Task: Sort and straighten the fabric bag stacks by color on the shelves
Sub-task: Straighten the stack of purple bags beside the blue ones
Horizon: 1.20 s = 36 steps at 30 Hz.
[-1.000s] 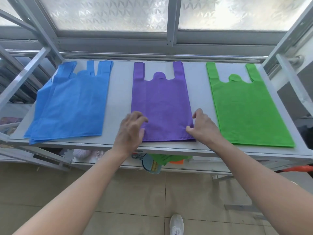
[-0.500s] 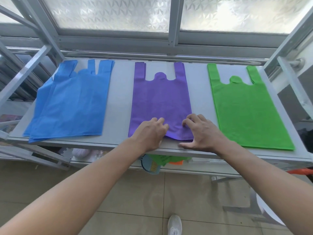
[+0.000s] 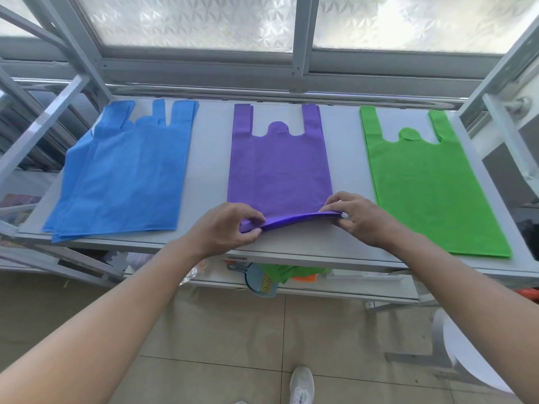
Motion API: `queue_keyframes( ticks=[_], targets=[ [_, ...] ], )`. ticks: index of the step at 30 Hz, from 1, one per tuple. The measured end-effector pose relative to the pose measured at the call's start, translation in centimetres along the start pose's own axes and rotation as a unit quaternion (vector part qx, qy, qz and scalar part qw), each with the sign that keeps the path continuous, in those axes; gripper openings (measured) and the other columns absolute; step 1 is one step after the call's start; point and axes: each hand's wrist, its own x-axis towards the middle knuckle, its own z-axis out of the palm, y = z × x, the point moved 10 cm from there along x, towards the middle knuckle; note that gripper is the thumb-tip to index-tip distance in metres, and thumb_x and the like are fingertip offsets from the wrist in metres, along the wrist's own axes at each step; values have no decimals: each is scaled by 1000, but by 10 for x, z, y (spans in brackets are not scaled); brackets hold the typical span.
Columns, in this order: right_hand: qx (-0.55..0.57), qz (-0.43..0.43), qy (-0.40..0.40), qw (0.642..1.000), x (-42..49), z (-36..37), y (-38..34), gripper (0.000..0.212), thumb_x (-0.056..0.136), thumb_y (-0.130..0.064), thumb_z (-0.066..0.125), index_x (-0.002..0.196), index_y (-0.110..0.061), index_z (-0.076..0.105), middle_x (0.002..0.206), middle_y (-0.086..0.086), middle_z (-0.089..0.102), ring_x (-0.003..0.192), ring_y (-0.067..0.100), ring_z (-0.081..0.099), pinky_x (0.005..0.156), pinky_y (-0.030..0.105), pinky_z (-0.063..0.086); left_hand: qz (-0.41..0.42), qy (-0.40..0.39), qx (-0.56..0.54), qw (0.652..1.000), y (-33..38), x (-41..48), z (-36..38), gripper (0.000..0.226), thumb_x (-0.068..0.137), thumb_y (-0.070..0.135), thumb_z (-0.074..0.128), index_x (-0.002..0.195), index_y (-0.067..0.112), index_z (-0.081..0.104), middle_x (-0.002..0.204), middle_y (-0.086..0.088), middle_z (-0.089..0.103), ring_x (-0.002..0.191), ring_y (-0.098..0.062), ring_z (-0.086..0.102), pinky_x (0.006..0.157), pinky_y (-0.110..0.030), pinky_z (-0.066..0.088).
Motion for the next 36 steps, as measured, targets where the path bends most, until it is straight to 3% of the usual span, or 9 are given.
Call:
queue_keyframes(
  ticks=[2,6,9,13,19,24,27,30,36],
  targets=[
    [6,4,-5,1000,2,1,3,24,97,-16,69,116,-28,78,117,-13,62,110,8,60,104,31,45,20,8,63,998,11,-3,4,37,88,55,74,117,32,73,110,19,71,98,-3,62,81,-28,54],
    [4,18,-23,1000,6,1,7,23,99,-14,67,117,-23,78,120,-12,61,111,8,59,107,30,42,20,47,53,997,10,1,0,19,98,36,68,113,29,77,108,15,74,94,-10,67,78,-32,55],
    [3,23,-38,999,6,1,7,22,100,-19,67,120,-23,77,121,-13,61,113,7,58,108,27,40,9,34,22,999,2,2,-2,20,102,29,65,115,23,79,108,10,77,93,-12,69,81,-32,56],
    [9,30,-57,998,5,2,9,25,100,-32,67,123,-27,75,124,-15,58,116,5,55,99,23,39,47,17,79,996,8,-1,1,31,96,12,63,121,24,75,117,10,74,102,-13,67,80,-29,53],
    [15,27,-62,998,-2,2,4,40,95,-55,63,128,-34,72,126,-18,58,121,3,55,107,24,38,32,101,136,985,-2,-19,-6,23,92,16,71,113,25,77,115,9,69,103,-21,64,76,-36,54],
    [84,45,19,995,-7,-11,9,32,98,-36,68,129,-33,72,112,-6,59,99,10,63,89,22,47,-46,143,59,987,-14,-16,-14,20,104,25,61,118,23,75,114,6,74,105,-24,65,84,-42,55],
    [115,90,93,985,-11,-22,16,34,96,-44,65,127,-31,72,84,5,61,71,16,60,72,30,48,-78,127,31,988,-22,-9,-18,20,106,28,57,115,24,74,108,3,75,101,-26,65,82,-45,54],
    [312,153,73,935,-15,-9,21,53,90,-53,67,133,-23,64,72,9,69,57,17,56,56,26,45,-88,98,21,991,-23,-7,-19,17,105,30,54,104,25,71,94,5,71,87,-28,60,74,-46,53],
    [552,269,57,787,-24,10,27,52,82,-46,68,125,-18,61,95,13,72,69,22,67,51,25,49,-78,104,21,991,-27,-11,-15,16,102,22,63,112,24,75,107,4,76,97,-23,65,81,-43,55]
  ],
)
